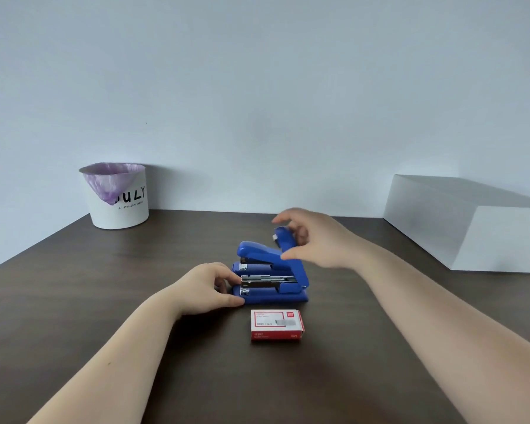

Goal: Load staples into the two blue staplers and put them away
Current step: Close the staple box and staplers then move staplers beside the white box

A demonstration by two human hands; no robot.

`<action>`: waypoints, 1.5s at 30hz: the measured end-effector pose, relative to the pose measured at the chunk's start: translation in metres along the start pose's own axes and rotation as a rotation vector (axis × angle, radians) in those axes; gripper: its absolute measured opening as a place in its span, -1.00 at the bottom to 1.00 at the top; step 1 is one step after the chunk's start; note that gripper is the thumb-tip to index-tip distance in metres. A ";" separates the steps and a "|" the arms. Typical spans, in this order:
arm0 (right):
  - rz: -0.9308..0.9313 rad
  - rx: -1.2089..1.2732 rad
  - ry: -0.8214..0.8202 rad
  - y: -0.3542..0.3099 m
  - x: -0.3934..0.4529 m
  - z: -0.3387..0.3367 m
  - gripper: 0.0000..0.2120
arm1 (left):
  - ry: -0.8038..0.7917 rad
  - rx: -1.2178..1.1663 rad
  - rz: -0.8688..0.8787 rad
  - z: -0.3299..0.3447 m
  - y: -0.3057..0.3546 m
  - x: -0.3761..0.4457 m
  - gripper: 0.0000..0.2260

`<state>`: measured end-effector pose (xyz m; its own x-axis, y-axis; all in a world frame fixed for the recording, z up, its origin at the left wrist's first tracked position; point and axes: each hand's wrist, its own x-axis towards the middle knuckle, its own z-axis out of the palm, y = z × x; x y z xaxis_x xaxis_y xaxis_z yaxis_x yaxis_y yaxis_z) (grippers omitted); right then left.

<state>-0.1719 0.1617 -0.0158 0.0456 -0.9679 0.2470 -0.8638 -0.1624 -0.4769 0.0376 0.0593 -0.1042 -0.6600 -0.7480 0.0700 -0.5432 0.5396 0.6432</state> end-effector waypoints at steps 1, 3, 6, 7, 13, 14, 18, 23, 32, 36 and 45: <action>-0.011 -0.029 -0.025 -0.005 0.003 0.007 -0.52 | 0.004 0.002 0.002 0.000 0.000 0.000 -0.76; -0.008 -0.073 -0.068 -0.010 0.009 0.020 -0.55 | 0.013 0.002 -0.003 0.001 -0.002 0.000 -0.75; -0.015 -0.144 -0.138 -0.010 0.013 0.038 -0.63 | 0.022 -0.010 -0.032 0.000 -0.003 0.000 -0.72; -0.027 -0.174 -0.153 -0.009 0.013 0.043 -0.67 | 0.017 -0.006 -0.041 0.000 -0.003 0.000 -0.70; -0.029 -0.171 -0.138 -0.002 0.015 0.051 -0.68 | -0.022 0.010 -0.065 -0.003 -0.002 0.002 -0.64; -0.026 -0.142 -0.130 -0.002 0.014 0.050 -0.67 | -0.016 0.009 -0.072 -0.003 -0.001 0.002 -0.64; 0.054 -0.032 0.062 0.009 0.013 0.044 -0.74 | 0.117 -0.003 -0.063 0.002 0.004 -0.001 -0.68; 0.183 -0.067 0.117 0.036 0.009 0.038 -0.79 | 0.186 0.066 -0.098 0.005 0.012 -0.001 -0.74; 0.289 -0.068 0.093 0.061 0.010 0.027 -0.68 | 0.089 -0.229 -0.236 0.006 0.045 0.001 -0.74; 0.307 -0.028 -0.039 0.056 0.021 0.032 -0.55 | 0.175 -0.252 -0.330 0.013 0.061 0.013 -0.51; 0.331 -0.068 0.055 0.048 0.031 0.046 -0.79 | 0.208 0.149 -0.351 0.029 0.079 0.039 -0.54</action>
<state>-0.1888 0.1153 -0.0701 -0.2679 -0.9541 0.1341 -0.8587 0.1733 -0.4822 -0.0463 0.0838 -0.0729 -0.3117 -0.9497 0.0289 -0.7952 0.2774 0.5391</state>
